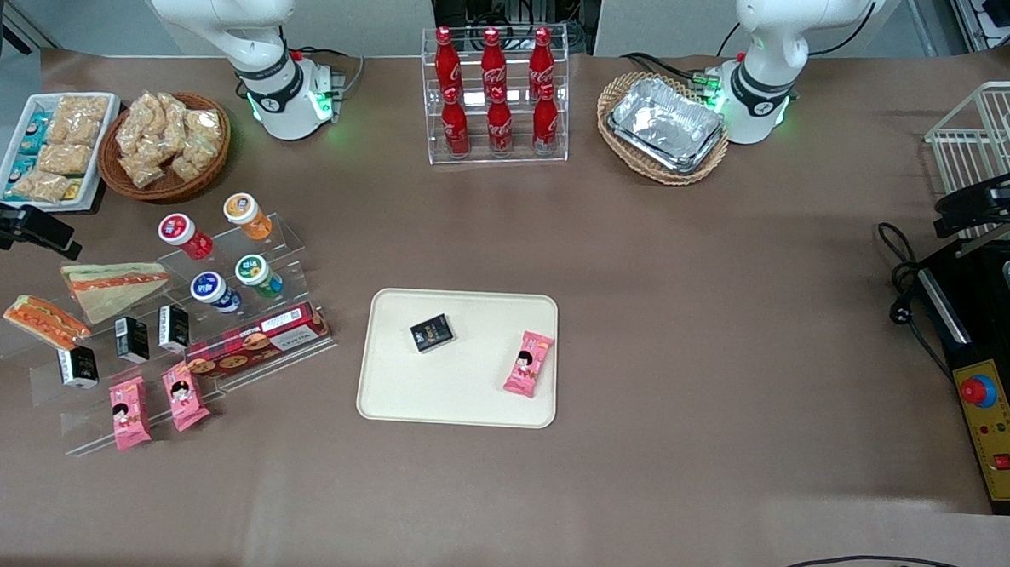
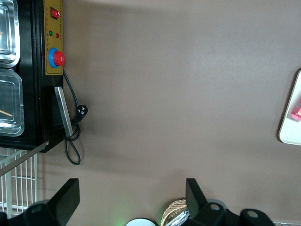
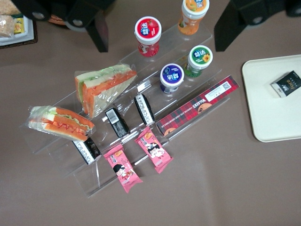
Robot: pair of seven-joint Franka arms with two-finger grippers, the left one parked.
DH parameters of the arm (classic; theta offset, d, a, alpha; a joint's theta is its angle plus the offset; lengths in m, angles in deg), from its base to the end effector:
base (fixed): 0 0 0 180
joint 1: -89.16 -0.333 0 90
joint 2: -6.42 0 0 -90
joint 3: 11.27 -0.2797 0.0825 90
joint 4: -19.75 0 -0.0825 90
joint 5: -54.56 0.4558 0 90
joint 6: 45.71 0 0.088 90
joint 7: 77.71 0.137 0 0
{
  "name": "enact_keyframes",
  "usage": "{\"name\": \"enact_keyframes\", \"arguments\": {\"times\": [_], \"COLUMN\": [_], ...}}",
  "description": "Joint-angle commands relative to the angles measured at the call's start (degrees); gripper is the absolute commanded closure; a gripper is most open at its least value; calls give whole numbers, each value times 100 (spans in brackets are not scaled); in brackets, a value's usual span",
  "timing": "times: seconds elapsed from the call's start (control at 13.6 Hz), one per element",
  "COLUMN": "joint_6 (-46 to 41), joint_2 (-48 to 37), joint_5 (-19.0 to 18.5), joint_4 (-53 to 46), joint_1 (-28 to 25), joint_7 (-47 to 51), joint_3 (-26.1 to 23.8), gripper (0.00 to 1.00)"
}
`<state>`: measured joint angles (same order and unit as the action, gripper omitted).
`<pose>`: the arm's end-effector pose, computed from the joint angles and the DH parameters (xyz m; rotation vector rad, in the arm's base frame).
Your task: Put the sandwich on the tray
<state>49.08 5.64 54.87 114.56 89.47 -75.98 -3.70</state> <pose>0.6231 -0.0859 0.5282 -3.1240 0.2633 -0.0212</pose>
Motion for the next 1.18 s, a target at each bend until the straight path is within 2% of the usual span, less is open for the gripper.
{"name": "enact_keyframes", "arguments": {"times": [0.0, 0.51, 0.66, 0.81, 1.1], "joint_6": [-128, -40, -119, -110, 240], "joint_2": [-114, 0, 122, 132, 193], "joint_5": [92, -154, -224, -355, -646], "joint_4": [46, -103, -216, -217, -217], "joint_1": [4, 4, 4, 48, 460], "joint_7": [-120, 203, 1263, 1777, 3191], "joint_3": [25, 25, 25, 86, 218], "gripper": [0, 0, 0, 0, 0]}}
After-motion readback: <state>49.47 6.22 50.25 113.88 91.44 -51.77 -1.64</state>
